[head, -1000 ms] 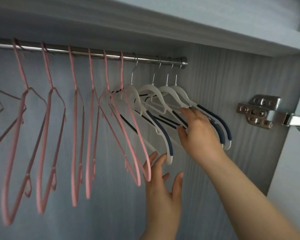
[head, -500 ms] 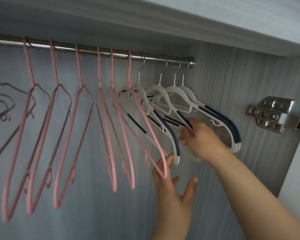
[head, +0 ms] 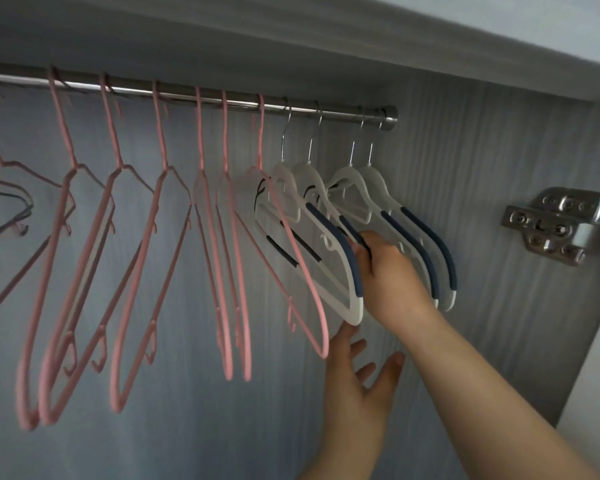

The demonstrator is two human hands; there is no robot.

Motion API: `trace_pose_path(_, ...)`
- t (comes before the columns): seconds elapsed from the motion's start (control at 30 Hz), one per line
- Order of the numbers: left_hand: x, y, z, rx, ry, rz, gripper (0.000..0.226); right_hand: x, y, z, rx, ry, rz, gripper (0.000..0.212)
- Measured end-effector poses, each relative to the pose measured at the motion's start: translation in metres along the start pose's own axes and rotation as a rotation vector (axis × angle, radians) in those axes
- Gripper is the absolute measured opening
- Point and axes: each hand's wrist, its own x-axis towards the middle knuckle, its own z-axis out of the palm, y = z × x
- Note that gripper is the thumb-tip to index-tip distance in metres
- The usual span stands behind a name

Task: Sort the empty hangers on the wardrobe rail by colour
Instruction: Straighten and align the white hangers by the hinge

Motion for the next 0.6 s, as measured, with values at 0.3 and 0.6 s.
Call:
trace_pose_path(0.3, -0.004, -0.005, 0.001, 0.015, 0.01, -0.002, 0.058, -0.011, -0.019, -0.041, -0.326, 0.27, -0.271, 0.024)
trace_pose_path(0.6, -0.004, 0.007, 0.029, -0.031, -0.184, 0.001, 0.051, 0.016, 0.003, -0.062, -0.443, 0.092, -0.005, 0.032)
